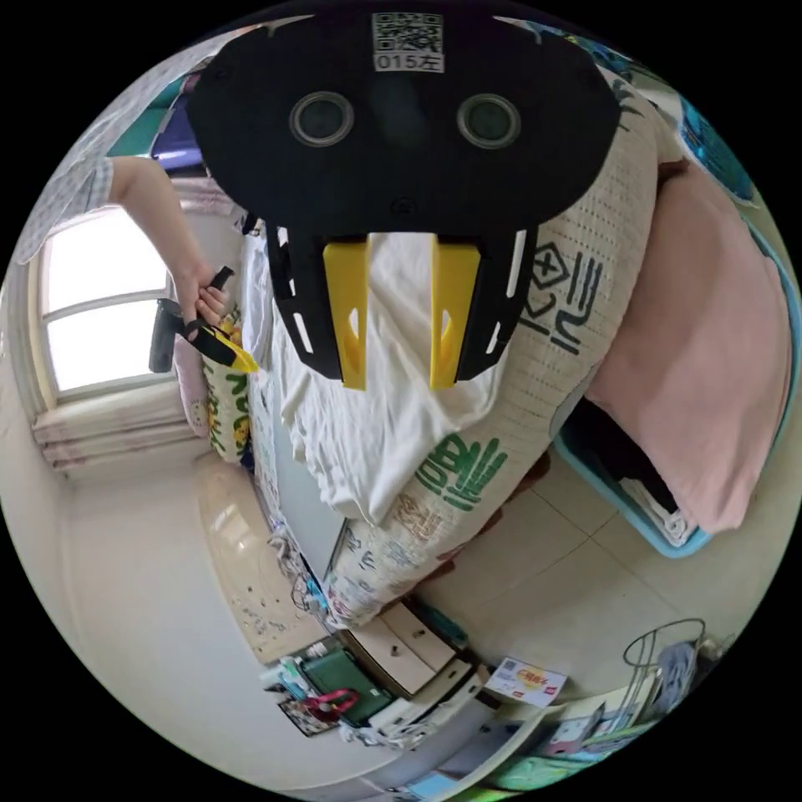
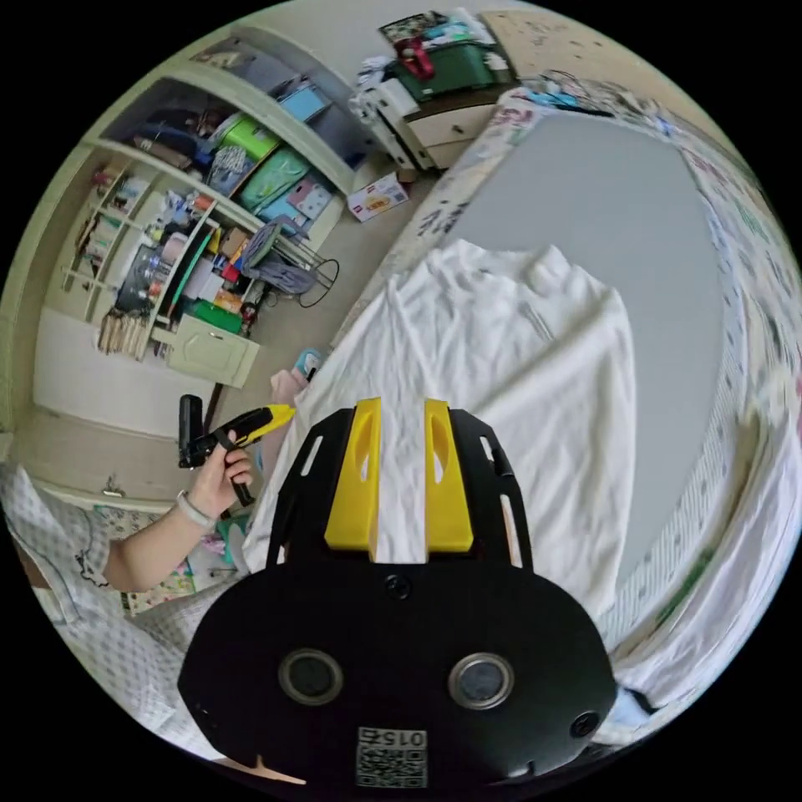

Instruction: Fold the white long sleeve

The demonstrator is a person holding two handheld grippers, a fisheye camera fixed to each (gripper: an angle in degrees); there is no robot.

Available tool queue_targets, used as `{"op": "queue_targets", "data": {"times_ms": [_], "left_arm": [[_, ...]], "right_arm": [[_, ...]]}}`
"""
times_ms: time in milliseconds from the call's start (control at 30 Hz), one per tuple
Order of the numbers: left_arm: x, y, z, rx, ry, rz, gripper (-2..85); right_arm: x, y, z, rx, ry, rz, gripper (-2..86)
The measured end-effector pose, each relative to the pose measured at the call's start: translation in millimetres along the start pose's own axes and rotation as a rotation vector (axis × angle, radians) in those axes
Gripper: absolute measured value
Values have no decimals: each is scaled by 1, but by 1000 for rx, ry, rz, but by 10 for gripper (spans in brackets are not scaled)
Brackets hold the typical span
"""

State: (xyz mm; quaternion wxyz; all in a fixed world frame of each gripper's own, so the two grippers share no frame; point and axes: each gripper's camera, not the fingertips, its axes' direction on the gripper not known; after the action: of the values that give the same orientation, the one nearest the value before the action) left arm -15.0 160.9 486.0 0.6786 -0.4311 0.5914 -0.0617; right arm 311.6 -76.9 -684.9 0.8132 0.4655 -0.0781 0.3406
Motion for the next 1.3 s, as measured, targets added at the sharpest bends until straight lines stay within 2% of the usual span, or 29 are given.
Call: {"op": "queue_targets", "data": {"times_ms": [133,300,467,567,700,800,933,1067,1233,1300], "left_arm": [[-25,-18,20,-11,38,-88,94],[-48,-34,26,-40,76,-94,69],[-57,-41,14,7,37,-110,85],[-65,-51,26,-8,115,-147,84],[-69,-70,34,-14,111,-172,12],[-70,-78,25,31,150,-166,-1],[-70,-88,14,108,110,-160,-3],[-76,-103,22,79,94,-193,6],[-37,-122,-14,108,26,-57,31],[12,-154,-30,155,-44,179,59]], "right_arm": [[-26,-73,50,-101,-11,-36,95],[-57,-124,83,-192,84,-46,92],[-74,-138,84,-227,111,-67,68],[-84,-144,80,-236,89,-97,44],[-91,-159,78,-289,85,-85,5],[-102,-169,73,-270,103,-115,-1],[-112,-181,73,-220,47,-87,0],[-113,-179,78,-234,56,-101,17],[-83,-153,1,-68,13,-97,54],[-52,-136,-39,-16,149,-90,67]]}}
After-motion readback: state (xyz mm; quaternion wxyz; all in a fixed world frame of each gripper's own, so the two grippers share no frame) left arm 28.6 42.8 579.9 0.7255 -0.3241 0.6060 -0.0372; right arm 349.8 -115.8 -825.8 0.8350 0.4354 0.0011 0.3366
